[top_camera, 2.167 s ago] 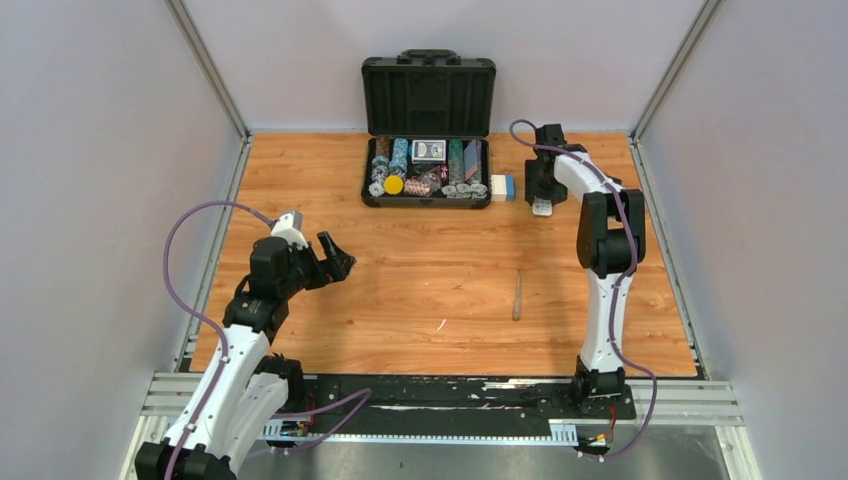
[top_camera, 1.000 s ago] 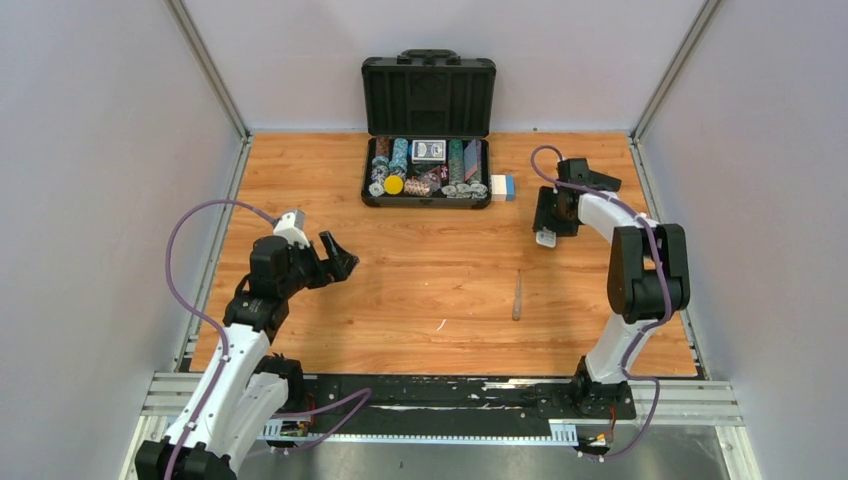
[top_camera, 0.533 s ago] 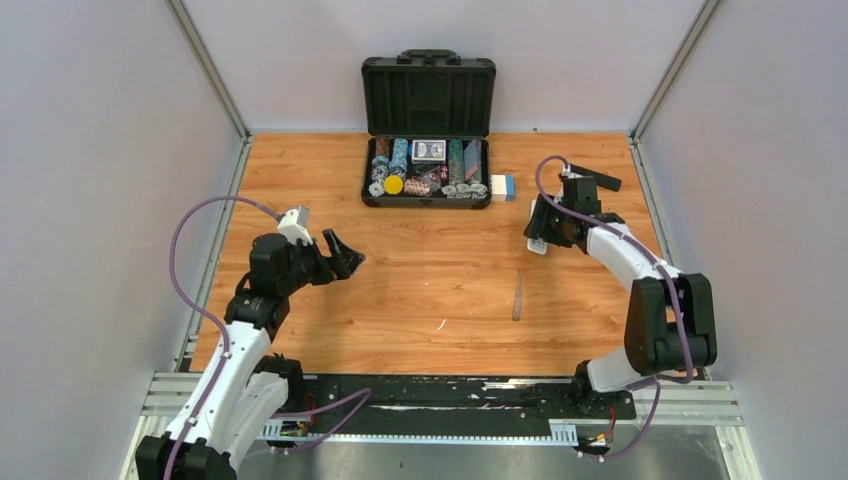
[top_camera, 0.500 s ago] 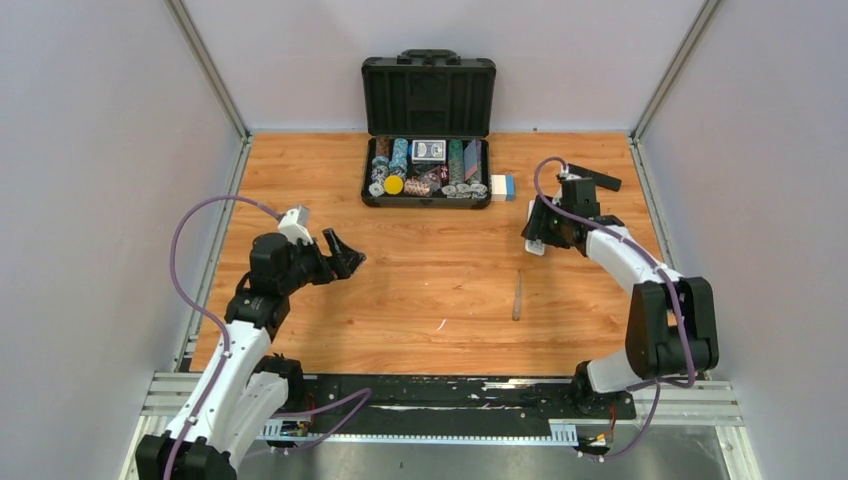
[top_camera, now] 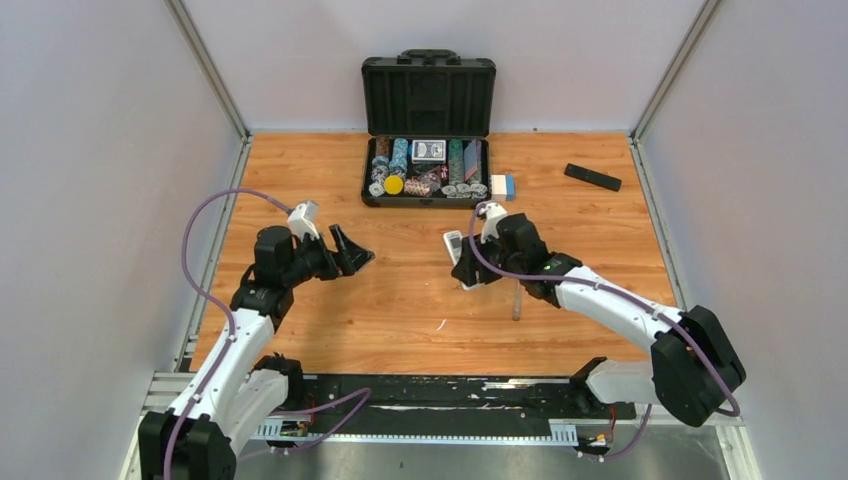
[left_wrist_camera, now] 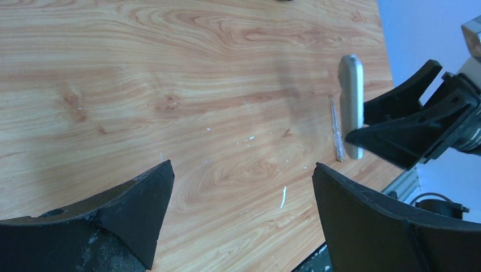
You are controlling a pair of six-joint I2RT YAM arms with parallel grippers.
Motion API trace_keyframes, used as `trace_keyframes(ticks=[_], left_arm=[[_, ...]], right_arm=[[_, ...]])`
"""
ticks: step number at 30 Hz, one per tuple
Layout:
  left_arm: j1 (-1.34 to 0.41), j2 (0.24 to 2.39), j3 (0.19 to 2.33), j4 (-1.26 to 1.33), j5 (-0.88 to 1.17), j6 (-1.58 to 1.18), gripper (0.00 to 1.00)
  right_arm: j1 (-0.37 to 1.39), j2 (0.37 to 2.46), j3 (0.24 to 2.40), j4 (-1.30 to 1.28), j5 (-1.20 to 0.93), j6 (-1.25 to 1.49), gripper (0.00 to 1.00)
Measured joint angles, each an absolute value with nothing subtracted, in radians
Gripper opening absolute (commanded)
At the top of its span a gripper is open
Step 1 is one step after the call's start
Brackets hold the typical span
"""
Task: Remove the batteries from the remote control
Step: Place the remote control at the center of the board.
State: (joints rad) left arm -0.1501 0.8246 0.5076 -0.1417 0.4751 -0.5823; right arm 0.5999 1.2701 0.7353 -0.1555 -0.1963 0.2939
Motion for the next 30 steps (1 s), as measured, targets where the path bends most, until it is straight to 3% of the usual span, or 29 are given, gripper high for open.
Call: trace_keyframes(ticks=[17,30], left_arm=[[-0.231,1.004,0.513,-0.007,0.641,-0.624,0.94],[-0.368,1.117,0.553,0.008,0.643,-0.624,0.74]], right_arm=[[0.951,1.426,0.770,-0.072,-0.057,0.200,0.05],[1.034,1.419,0.768,0.020,0.027,0.063,0.05]])
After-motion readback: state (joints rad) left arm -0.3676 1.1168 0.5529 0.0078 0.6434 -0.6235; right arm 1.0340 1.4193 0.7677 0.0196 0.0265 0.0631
